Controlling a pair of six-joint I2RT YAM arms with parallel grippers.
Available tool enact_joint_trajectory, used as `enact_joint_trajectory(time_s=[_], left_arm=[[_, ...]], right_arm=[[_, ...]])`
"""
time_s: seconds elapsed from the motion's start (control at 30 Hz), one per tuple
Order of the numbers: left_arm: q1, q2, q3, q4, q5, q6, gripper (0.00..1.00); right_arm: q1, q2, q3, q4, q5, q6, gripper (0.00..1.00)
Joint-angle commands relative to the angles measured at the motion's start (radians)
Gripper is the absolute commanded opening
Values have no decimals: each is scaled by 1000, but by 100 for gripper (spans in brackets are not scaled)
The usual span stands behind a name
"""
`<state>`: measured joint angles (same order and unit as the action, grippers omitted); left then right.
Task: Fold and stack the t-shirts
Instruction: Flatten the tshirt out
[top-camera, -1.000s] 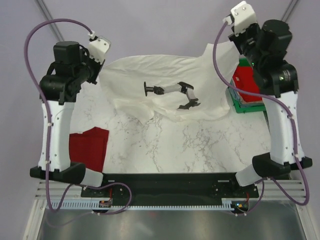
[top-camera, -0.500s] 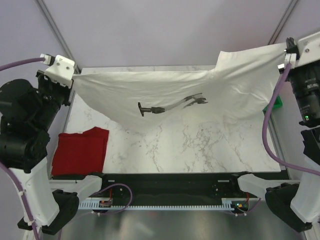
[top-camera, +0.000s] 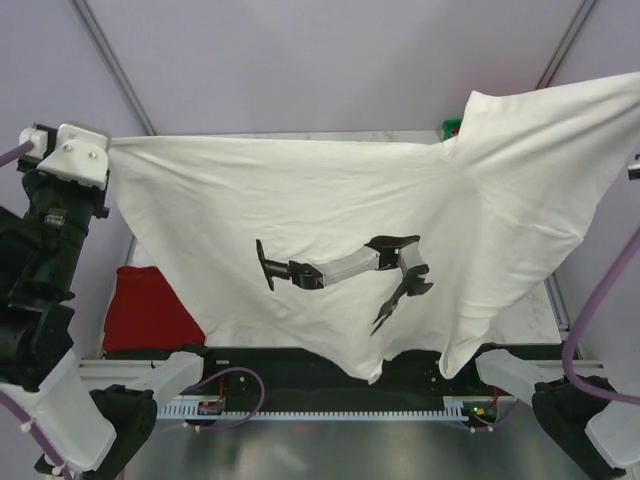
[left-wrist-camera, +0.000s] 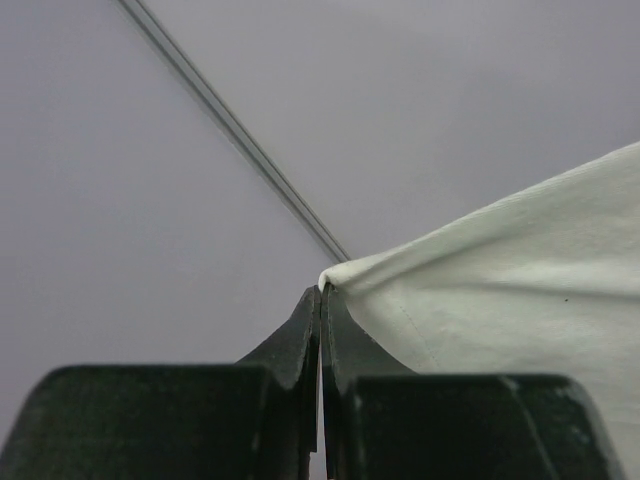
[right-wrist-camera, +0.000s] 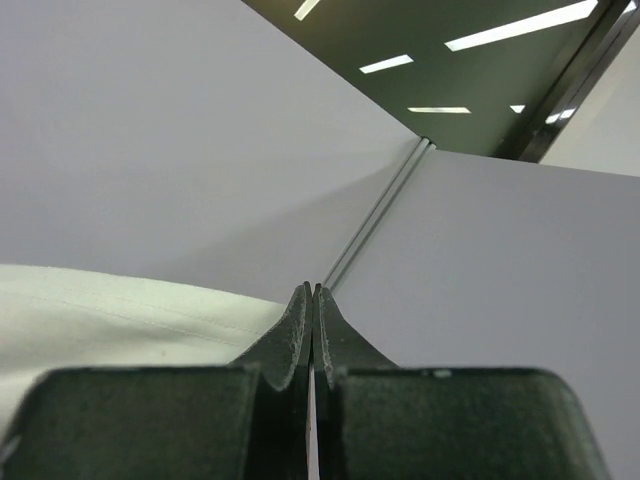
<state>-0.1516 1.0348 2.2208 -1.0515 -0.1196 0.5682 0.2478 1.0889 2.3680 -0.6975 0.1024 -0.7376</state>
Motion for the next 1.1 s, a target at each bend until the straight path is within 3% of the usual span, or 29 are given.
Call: enact_joint_trajectory(time_s=[0.0, 0.13, 0.37, 0.6, 0.83, 1.07], left_arm=[[6, 90, -68, 85, -69, 93, 2], [6, 134, -238, 169, -42, 98, 2], [6, 238, -570, 333, 21, 107, 2], [4, 543, -699, 393, 152, 69, 2], [6, 812, -624, 432, 156, 50, 2], [30, 994, -477, 439, 123, 30, 2]], right_arm=[[-1, 116, -47, 125, 43, -81, 0], [-1, 177, -166, 197, 33, -120, 0], [-1, 230, -657, 389, -9, -141, 0], [-1, 431, -934, 506, -75, -66, 0], [-7, 738, -814, 552, -35, -39, 0], [-18, 1069, -421, 544, 51, -45, 0]])
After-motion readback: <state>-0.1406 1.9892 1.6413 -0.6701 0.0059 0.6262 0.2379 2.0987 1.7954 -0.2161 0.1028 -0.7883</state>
